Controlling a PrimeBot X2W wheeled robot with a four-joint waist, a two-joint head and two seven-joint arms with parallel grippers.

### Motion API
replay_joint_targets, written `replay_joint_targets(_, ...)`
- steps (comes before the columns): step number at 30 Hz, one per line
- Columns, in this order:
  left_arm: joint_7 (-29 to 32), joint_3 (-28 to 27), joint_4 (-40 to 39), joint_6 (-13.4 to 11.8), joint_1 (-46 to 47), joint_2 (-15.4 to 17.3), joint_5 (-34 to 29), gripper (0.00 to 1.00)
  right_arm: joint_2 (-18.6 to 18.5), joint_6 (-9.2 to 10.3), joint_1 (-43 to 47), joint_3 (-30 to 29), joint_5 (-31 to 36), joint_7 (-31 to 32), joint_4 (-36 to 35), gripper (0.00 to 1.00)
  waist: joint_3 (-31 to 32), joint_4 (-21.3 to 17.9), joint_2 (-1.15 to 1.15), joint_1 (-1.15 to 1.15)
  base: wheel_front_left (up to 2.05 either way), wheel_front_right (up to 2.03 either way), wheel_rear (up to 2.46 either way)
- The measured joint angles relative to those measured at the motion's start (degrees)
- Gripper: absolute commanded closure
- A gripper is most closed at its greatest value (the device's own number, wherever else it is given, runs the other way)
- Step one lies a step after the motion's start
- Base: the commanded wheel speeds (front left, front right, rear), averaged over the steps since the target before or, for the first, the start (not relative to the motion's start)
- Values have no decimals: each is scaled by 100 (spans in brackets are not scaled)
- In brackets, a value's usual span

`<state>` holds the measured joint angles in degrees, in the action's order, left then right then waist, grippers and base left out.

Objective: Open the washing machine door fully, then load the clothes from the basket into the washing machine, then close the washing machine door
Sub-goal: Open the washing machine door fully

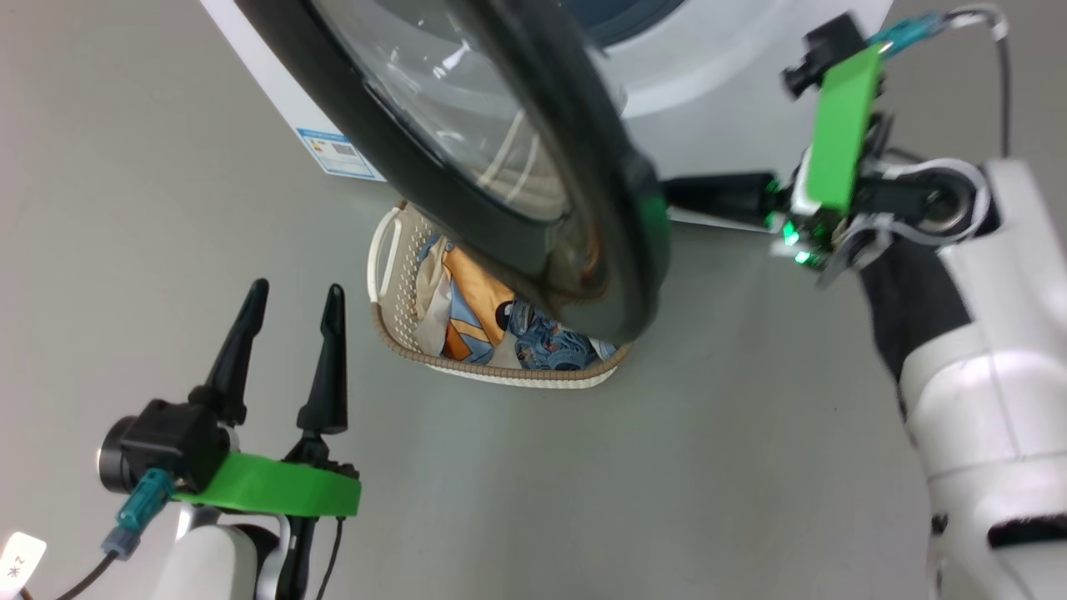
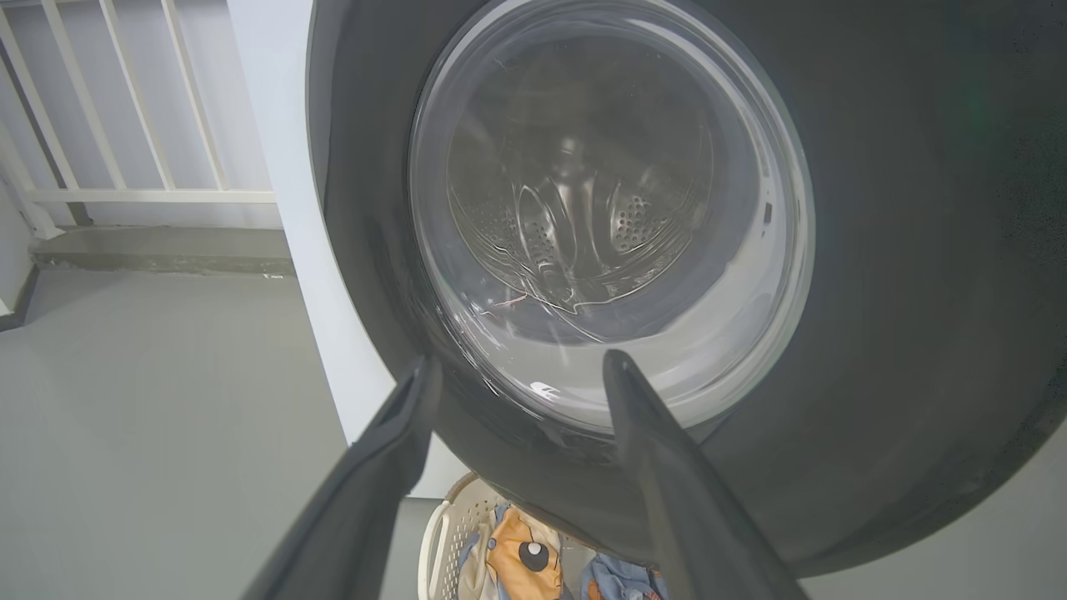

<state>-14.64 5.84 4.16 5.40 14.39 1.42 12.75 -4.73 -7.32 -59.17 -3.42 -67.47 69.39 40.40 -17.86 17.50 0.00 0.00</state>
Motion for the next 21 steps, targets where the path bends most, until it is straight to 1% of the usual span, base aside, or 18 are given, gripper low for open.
replay_joint_targets(5, 0, -8, -2, 43, -33, 0, -2, 0, -4, 0, 533, 869, -578, -476, -398, 100, 51, 2, 0, 0, 0, 0, 0)
replay_joint_targets(10, 0, -18, -4, 48, -43, 0, -2, 0, -4, 0, 870, 1622, -1042, -1033, -534, 100, 68, 49, 0, 0, 0, 0, 0)
replay_joint_targets(21, 0, -18, -2, 48, -44, 0, -2, 0, -2, 0, 927, 2909, -1953, -1885, -364, 100, 76, 114, 0, 0, 0, 0, 0)
